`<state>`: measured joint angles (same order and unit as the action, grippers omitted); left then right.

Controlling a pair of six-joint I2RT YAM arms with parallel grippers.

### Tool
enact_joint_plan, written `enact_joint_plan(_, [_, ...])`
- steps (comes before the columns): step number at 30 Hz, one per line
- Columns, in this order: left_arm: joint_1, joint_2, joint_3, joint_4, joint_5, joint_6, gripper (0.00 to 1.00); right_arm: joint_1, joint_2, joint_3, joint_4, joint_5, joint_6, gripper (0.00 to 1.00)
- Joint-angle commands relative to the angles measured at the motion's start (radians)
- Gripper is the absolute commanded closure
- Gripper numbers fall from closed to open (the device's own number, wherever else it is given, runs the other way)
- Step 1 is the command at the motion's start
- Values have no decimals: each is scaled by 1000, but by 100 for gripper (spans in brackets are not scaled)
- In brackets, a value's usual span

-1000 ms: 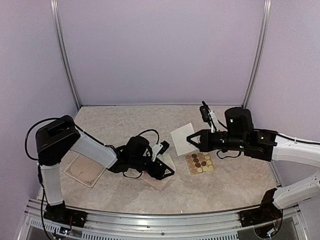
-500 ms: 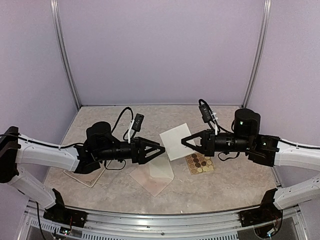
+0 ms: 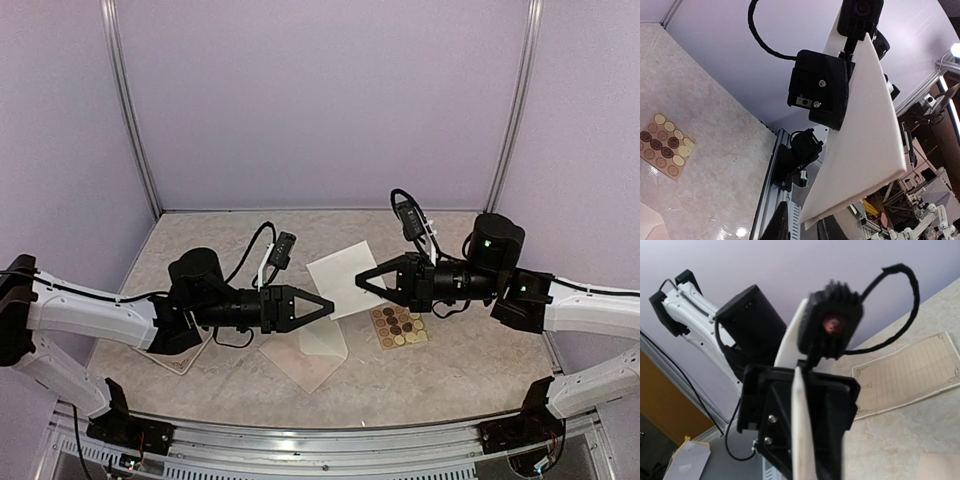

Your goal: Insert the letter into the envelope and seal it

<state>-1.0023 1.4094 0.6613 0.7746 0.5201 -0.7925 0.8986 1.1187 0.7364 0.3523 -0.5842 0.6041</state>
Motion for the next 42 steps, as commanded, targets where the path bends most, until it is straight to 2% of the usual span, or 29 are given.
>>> enact_joint_plan(1, [-20, -18, 4, 29, 24, -7, 92, 9, 11, -9, 35, -21, 8, 100])
enact_joint_plan(3, [-24, -17, 3, 32, 20, -7, 100, 10, 12, -9, 25, -15, 5, 100])
enact_joint_plan(6, [-24, -25, -9, 30, -2, -6, 100, 10, 13, -11, 11, -11, 2, 100])
enact_joint_plan(9, [-26, -39, -25, 37, -33, -8, 100, 10, 24, -12, 13, -23, 6, 80])
enact_joint_plan(11, [-28, -46, -27, 40, -40, -9, 100, 14, 38, -12, 24, -39, 9, 72])
enact_joint_plan(13, [-28, -46, -24, 34, -39, -7, 100, 20, 54, -6, 33, -50, 11, 68])
enact_joint_plan(20, [-34, -44, -25, 0, -42, 11, 100, 31, 71, 5, 58, -37, 11, 68])
enact_joint_plan(24, [-38, -43, -28, -19, -14, 34, 100, 31, 62, 23, 31, 3, -13, 49])
enact_joint_plan(26, [-42, -38, -28, -24, 12, 43, 100, 31, 67, 41, 21, 5, -23, 47])
enact_joint_plan(32, [-68, -36, -21, -55, 40, 76, 100, 30, 85, 73, 47, -21, -21, 51])
enact_joint_plan(36, [-82, -28, -11, -78, 41, 91, 100, 31, 97, 78, 75, -43, -4, 60])
enact_joint_plan(40, [-92, -24, -6, -85, 37, 100, 100, 31, 103, 74, 91, -49, 11, 79])
enact_joint_plan(42, [-95, -23, -1, -95, 35, 105, 100, 31, 106, 72, 91, -48, 15, 93])
